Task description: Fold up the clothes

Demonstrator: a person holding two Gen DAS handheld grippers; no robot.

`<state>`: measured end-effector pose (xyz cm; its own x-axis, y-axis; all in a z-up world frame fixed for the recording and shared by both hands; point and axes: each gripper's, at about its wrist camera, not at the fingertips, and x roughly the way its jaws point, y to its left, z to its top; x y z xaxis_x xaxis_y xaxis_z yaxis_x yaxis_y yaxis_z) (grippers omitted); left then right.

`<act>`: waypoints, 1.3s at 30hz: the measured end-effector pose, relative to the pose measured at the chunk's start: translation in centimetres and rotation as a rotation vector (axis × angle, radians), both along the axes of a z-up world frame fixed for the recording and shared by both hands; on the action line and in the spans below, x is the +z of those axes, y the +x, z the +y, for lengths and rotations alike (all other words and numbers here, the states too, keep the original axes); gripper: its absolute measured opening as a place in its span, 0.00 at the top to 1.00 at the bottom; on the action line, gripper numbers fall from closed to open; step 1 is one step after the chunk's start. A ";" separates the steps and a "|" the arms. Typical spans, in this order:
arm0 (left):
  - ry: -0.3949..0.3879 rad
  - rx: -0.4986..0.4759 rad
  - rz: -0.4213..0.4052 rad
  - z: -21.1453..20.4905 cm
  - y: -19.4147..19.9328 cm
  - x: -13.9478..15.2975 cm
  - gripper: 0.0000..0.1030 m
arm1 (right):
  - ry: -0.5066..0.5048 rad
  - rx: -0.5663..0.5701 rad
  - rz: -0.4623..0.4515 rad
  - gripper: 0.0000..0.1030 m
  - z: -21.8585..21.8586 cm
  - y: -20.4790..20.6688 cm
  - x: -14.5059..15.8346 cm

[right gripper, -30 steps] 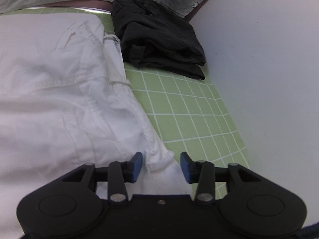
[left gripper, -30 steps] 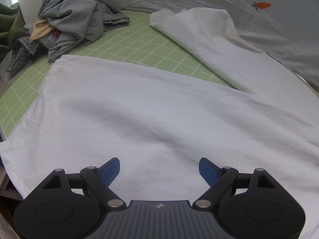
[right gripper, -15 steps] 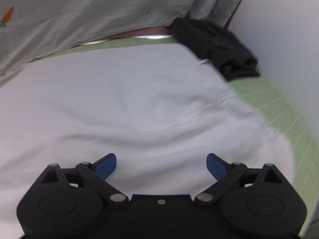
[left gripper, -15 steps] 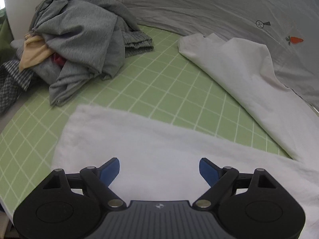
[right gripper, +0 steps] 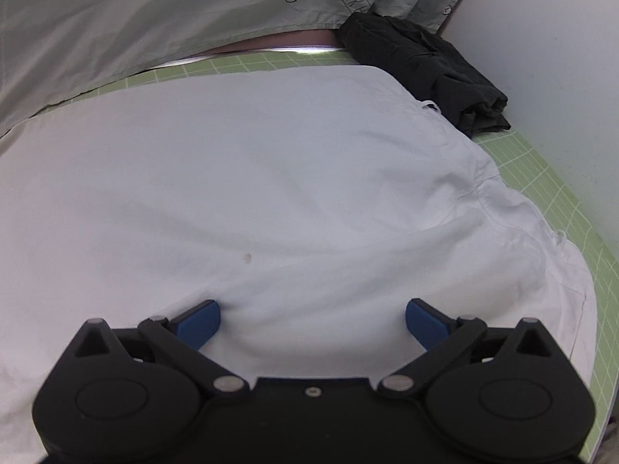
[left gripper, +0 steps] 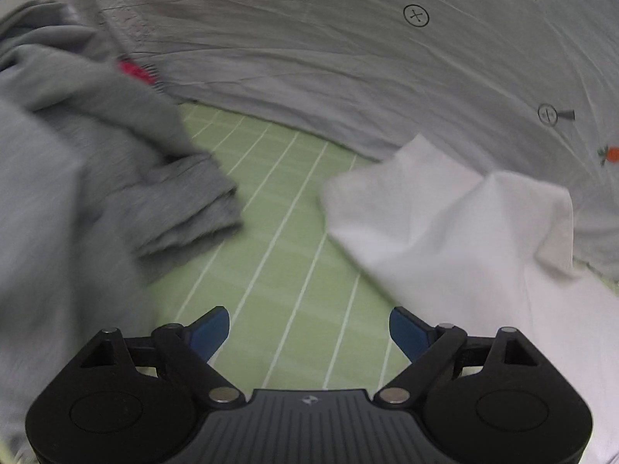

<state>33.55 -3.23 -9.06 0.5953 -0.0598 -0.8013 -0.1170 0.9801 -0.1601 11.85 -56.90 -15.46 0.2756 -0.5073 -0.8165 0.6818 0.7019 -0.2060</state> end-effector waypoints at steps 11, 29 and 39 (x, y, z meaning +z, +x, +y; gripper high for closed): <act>-0.082 0.043 -0.013 -0.7 7.3 -2.9 0.40 | -0.063 -0.016 0.035 0.00 1.4 0.8 -0.1; 0.095 0.194 -0.051 5.4 -6.1 2.3 0.99 | -0.039 0.005 0.020 0.00 0.8 0.2 -0.2; 0.050 0.057 0.035 3.8 -5.4 -0.6 0.77 | -0.041 -0.003 0.011 0.00 0.9 0.0 -0.2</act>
